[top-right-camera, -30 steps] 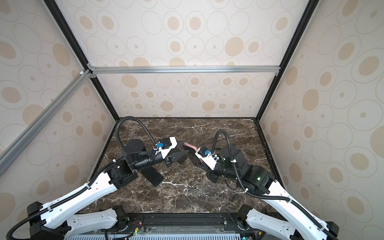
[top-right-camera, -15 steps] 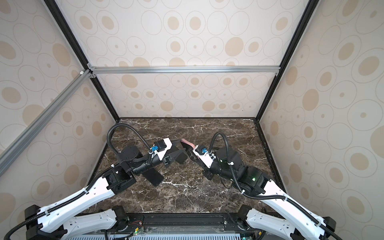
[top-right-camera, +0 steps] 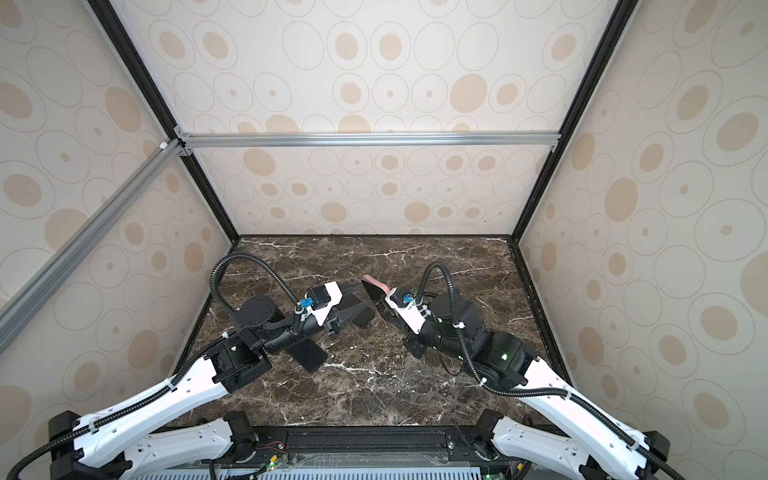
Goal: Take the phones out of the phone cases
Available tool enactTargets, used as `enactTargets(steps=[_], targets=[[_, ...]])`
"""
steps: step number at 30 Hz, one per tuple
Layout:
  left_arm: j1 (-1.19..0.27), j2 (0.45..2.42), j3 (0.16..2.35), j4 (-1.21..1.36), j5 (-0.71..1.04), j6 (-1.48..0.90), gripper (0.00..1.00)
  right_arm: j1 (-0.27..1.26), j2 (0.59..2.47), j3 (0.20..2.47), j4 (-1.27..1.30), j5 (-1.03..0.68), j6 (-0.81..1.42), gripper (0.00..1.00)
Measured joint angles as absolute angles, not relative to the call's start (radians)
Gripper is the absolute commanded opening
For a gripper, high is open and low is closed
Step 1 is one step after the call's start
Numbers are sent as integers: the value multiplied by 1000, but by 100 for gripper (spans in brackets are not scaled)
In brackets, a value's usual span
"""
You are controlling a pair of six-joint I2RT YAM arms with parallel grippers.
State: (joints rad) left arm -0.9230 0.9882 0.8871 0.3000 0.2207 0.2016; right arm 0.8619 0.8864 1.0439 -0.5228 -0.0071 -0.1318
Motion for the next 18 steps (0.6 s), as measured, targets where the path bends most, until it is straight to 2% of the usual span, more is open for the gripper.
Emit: enactTargets(steps=[18], targets=[[-923, 970, 875, 320, 184, 202, 36, 862, 886, 1044, -523, -54, -144, 0]])
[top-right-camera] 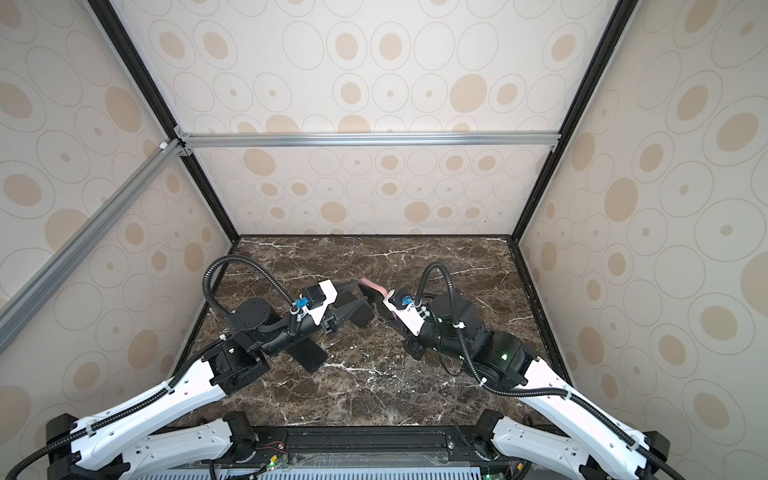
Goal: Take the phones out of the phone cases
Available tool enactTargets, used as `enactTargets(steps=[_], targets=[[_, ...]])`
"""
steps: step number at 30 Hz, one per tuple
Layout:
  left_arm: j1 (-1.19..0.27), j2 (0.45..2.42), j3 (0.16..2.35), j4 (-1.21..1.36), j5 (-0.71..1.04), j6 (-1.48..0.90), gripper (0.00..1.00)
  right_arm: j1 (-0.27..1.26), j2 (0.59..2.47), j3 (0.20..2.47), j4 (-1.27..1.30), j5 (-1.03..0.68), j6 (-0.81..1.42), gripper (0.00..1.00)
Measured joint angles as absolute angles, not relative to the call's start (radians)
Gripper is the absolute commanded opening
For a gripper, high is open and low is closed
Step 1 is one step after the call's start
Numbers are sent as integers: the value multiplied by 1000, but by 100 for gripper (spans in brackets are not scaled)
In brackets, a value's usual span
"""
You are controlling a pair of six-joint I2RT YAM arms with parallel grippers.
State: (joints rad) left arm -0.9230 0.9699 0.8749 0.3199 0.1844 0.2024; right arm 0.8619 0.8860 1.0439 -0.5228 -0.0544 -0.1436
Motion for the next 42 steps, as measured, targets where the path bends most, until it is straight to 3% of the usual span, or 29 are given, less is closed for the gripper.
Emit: enactTargets(steps=[31, 42], targets=[[-922, 978, 875, 324, 175, 202, 30, 853, 879, 1044, -524, -101, -175, 0], [-919, 978, 875, 320, 168, 203, 19, 853, 884, 1044, -540, -89, -172, 0]])
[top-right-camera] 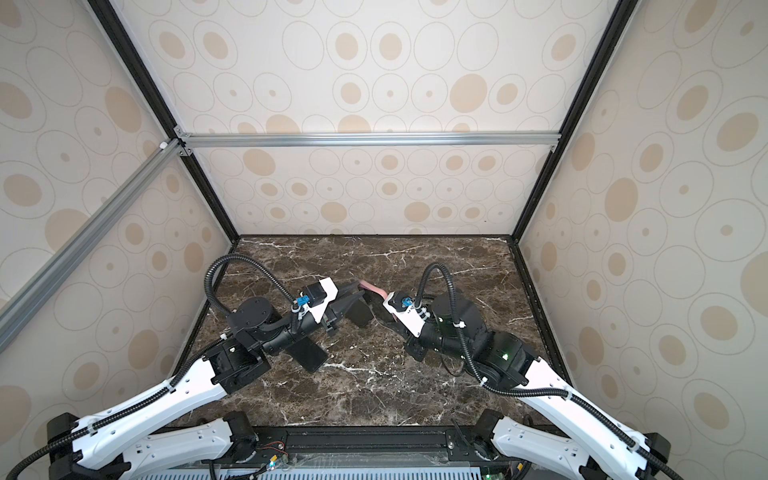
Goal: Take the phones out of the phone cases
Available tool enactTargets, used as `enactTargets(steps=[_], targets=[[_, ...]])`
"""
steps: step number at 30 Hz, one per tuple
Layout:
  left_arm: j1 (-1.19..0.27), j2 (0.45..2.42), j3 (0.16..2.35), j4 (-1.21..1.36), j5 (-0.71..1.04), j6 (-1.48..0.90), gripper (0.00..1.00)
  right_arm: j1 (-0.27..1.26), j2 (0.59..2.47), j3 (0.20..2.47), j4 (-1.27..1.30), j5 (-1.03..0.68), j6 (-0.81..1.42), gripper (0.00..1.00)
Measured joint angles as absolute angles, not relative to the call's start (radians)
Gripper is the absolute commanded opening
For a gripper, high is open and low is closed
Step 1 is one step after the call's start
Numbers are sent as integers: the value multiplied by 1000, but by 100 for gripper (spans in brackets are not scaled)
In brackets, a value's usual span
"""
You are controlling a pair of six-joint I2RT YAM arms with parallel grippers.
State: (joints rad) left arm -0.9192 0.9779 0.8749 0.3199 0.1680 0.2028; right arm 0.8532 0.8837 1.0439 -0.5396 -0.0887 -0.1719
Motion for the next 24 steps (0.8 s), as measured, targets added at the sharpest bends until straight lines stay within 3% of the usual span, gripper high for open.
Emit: enactTargets(steps=[14, 24], targets=[[-916, 983, 875, 326, 222, 202, 24, 846, 865, 1044, -556, -140, -173, 0], [-913, 988, 889, 307, 264, 203, 22, 842, 854, 1044, -559, -179, -175, 0]])
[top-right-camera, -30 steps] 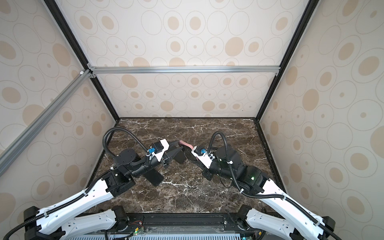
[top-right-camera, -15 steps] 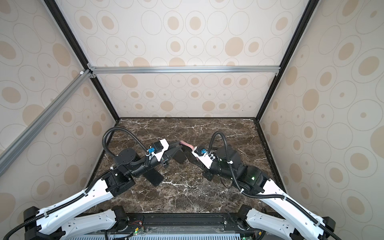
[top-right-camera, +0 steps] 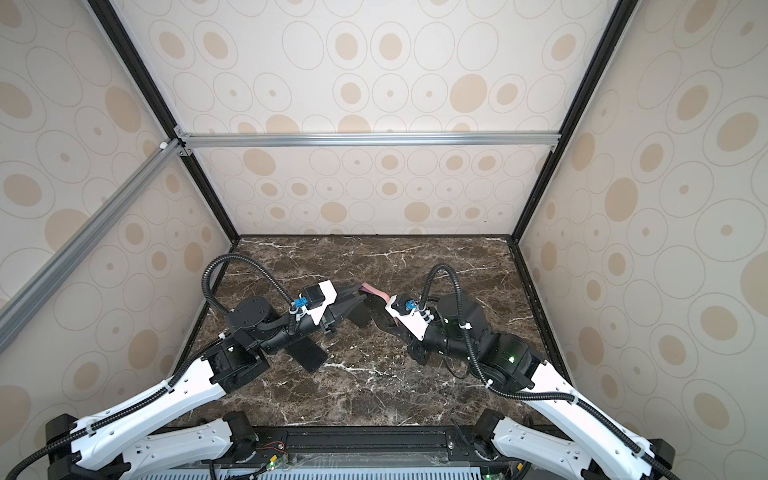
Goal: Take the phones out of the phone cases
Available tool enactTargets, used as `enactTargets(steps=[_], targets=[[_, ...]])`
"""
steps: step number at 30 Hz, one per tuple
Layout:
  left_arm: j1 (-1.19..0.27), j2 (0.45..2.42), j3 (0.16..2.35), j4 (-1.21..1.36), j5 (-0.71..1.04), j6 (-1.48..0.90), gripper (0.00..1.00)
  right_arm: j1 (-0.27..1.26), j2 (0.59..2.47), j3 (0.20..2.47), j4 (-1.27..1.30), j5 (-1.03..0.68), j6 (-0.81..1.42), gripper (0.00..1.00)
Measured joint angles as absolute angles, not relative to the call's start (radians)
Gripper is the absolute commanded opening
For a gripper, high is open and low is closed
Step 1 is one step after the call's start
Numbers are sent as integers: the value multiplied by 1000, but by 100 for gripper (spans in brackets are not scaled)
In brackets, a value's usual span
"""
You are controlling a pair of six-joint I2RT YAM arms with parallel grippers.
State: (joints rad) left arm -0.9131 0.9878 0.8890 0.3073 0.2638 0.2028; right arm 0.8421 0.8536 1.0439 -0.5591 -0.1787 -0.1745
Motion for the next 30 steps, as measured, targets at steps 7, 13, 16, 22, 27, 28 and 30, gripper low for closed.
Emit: enactTargets(steps=[7, 13, 16, 22, 27, 28, 30], targets=[[-903, 1004, 922, 270, 329, 203, 24, 840, 838, 1044, -569, -191, -180, 0], [-896, 1022, 925, 263, 382, 199, 25, 837, 832, 1044, -607, -200, -181, 0], [-892, 1026, 925, 262, 402, 194, 25, 833, 832, 1044, -618, -214, -181, 0], [-885, 1031, 925, 280, 437, 172, 26, 828, 833, 1050, -621, -248, -171, 0], [-879, 1031, 925, 305, 479, 149, 26, 827, 822, 1051, -614, -260, -170, 0], [-879, 1031, 925, 310, 492, 144, 27, 827, 817, 1051, -614, -265, -173, 0], [-879, 1032, 925, 316, 525, 130, 27, 828, 811, 1051, -611, -277, -185, 0]])
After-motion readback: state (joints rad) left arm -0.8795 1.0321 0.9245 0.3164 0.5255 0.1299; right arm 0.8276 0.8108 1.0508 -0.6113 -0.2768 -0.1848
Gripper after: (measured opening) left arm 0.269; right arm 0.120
